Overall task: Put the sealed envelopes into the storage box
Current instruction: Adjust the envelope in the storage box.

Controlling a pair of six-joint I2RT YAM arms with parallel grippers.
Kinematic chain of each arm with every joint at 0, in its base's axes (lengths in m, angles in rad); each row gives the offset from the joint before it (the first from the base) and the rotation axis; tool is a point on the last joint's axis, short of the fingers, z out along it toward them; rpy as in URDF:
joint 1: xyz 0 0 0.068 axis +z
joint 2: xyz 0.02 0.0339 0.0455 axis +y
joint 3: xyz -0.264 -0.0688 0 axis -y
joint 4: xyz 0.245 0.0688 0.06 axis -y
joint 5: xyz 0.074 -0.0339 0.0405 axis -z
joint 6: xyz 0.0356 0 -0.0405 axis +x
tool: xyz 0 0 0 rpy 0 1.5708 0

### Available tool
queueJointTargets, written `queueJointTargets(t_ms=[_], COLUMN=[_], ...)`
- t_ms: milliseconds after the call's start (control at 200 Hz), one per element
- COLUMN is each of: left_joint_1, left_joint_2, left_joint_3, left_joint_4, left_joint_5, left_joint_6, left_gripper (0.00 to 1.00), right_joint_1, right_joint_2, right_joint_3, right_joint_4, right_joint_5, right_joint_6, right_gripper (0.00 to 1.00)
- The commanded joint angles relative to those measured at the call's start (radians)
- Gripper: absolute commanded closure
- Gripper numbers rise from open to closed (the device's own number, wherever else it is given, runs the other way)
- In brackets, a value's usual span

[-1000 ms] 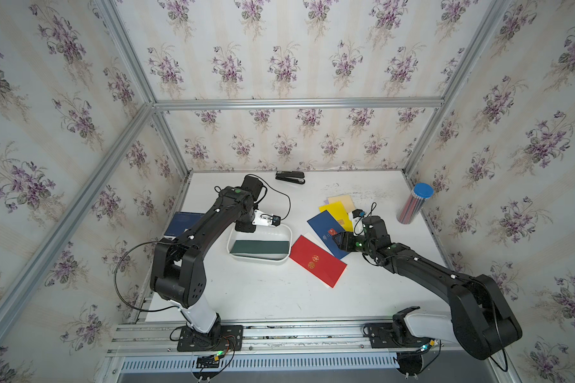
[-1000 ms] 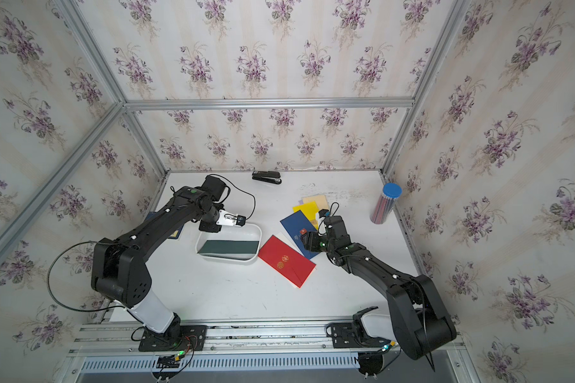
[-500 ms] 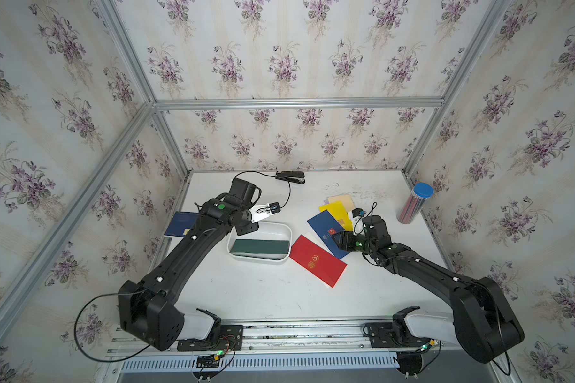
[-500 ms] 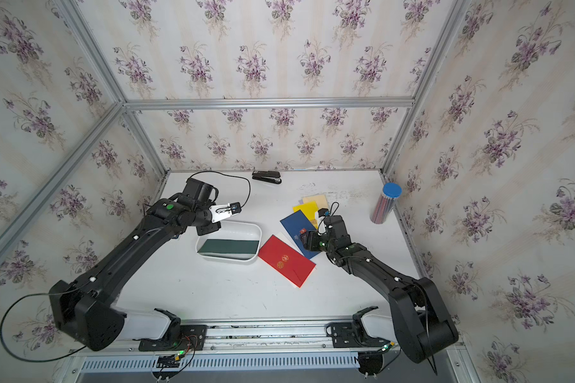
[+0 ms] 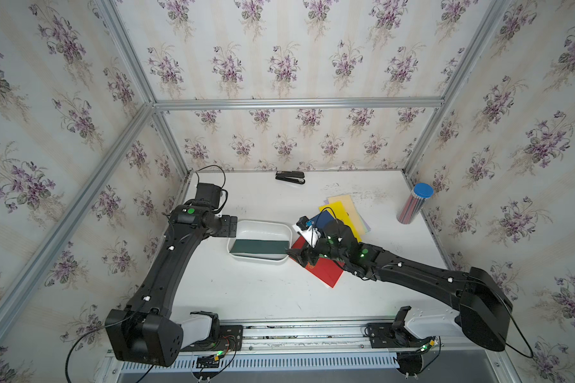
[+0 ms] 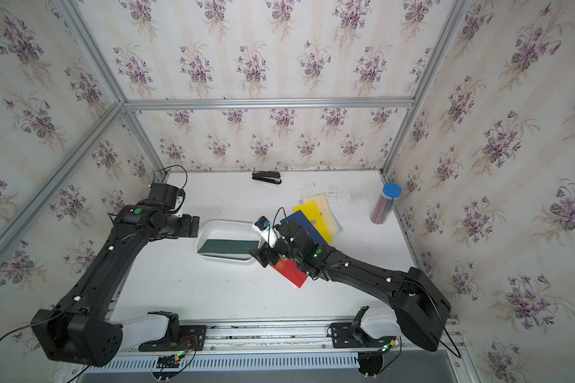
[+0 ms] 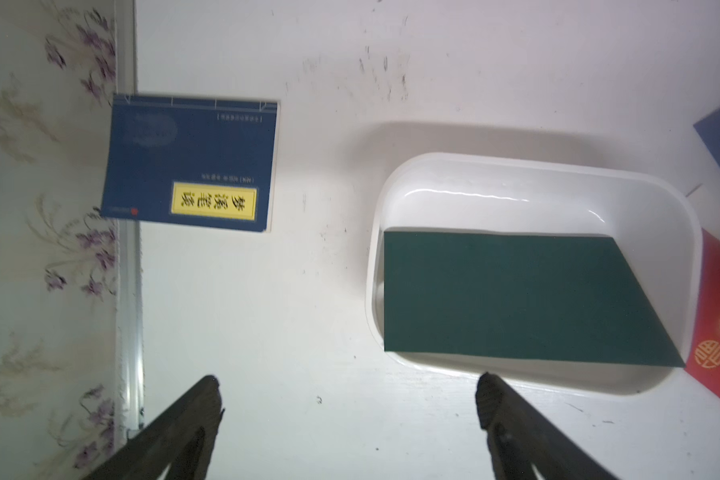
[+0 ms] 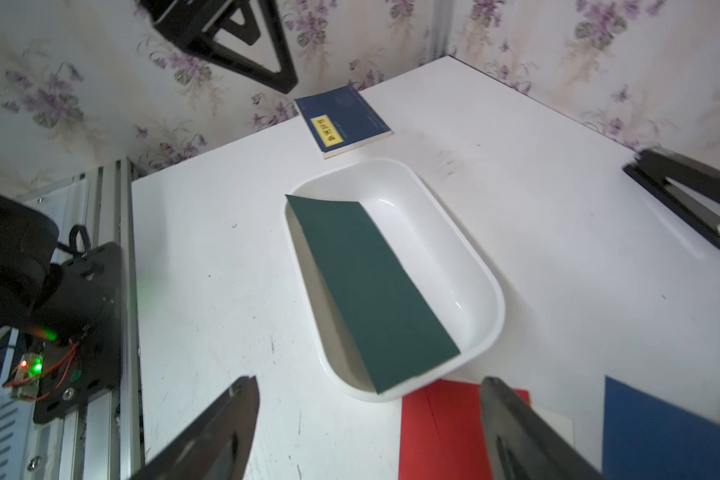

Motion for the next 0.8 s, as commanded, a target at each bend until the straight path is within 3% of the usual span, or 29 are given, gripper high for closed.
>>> queueJointTargets(t_ms=[0, 225, 440, 794], left_joint_1=[0.041, 0.078, 0.078, 0.079], left_joint_2=[-0.059, -0.143, -0.176, -0.194], left_joint_3=[-0.059, -0.132, -0.146, -0.153], left_joint_4=[0.034, 0.067, 0.074, 0.076], left_joint_5=[0.078, 0.075, 0.074, 0.06], left_joint_6=[-0.08, -0.089, -0.097, -0.104], left_gripper=[0.04, 0.03, 0.01, 0.01], right_joint_1=[0.013, 0.046, 0.071, 0.071], right_joint_2=[0.083, 0.271, 0.365, 0.47], right_joint_3=[0.081, 0.248, 0.315, 0.388], right_joint_4=[-0.088, -0.227, -0.27, -0.31], right_joint_5=[0.041, 0.066, 0.095, 0.145], right_joint_6=[-0.163, -0.243, -0.284, -0.3], right_gripper=[0.14, 0.23, 0.25, 0.38])
